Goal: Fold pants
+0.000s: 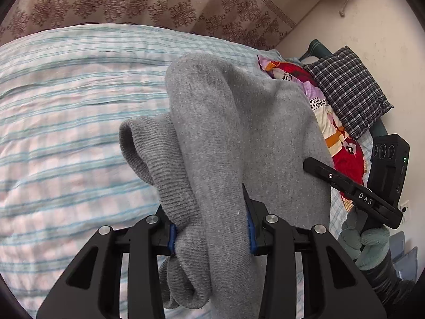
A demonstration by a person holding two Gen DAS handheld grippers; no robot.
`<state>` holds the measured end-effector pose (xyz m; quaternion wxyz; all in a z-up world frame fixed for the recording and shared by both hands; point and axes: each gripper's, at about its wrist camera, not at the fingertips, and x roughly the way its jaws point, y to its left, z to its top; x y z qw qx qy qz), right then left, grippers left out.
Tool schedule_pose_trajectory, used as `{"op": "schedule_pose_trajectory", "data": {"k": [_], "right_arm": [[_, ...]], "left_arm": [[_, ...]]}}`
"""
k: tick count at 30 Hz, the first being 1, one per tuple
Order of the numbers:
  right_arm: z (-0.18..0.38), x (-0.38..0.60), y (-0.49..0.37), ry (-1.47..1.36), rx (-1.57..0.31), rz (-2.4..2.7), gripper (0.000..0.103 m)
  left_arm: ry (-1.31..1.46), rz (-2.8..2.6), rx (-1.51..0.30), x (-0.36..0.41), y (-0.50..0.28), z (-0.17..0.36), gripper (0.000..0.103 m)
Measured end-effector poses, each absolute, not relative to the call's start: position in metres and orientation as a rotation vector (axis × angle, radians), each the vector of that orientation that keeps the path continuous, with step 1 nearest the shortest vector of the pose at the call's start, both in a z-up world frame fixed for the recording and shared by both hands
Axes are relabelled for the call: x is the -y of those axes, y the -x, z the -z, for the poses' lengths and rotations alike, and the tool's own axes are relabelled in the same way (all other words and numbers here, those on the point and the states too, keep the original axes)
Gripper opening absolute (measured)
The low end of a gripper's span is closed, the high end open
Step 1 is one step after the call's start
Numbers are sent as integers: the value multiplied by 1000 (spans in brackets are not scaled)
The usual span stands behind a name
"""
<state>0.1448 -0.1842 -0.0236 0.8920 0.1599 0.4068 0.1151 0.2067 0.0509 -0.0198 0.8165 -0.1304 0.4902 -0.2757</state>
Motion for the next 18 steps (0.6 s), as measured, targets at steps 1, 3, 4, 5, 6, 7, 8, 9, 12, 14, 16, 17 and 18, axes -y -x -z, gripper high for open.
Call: {"op": "schedule_pose_trajectory", "data": {"k": [1,3,4,5,6,7,8,9,12,14,16,17,18], "right_arm": [[25,190,-148,-333,-844,-231,24],[30,203,-158,-338,-848,-215,24],[33,208,-163,-342,-850,-208,24],[35,214,-168,-346,-853,-202,24],[37,215,-172,-347,-854,-198,24],[41,220,-177,-349,-858,-195,24],[45,223,-181,-350,-864,-193,24],[49,226,-183,-352,-871,-192,24],[63,231,-190,-357,-899,-186,24],[70,232,-191,-364,-905,-183,24],[76,237,-191,-384,-903,-188,25],[77,238,-191,-386,-903,-188,26],[79,238,-191,-388,-905,-184,27]], "left_arm": [[273,590,-1048,-43,-212,21,38],[266,593,-1054,-31,-223,24,38],[262,594,-1058,-25,-227,25,38],[257,594,-1063,-20,-233,28,38],[253,594,-1068,-14,-238,31,38],[252,592,-1072,-11,-242,33,38],[249,588,-1079,-6,-247,37,39],[245,584,-1086,-4,-251,42,39],[222,565,-1107,1,-258,56,39],[205,552,-1113,2,-261,64,40],[186,546,-1109,2,-262,68,43],[178,544,-1107,0,-262,69,45],[165,540,-1104,1,-261,70,47]]}}
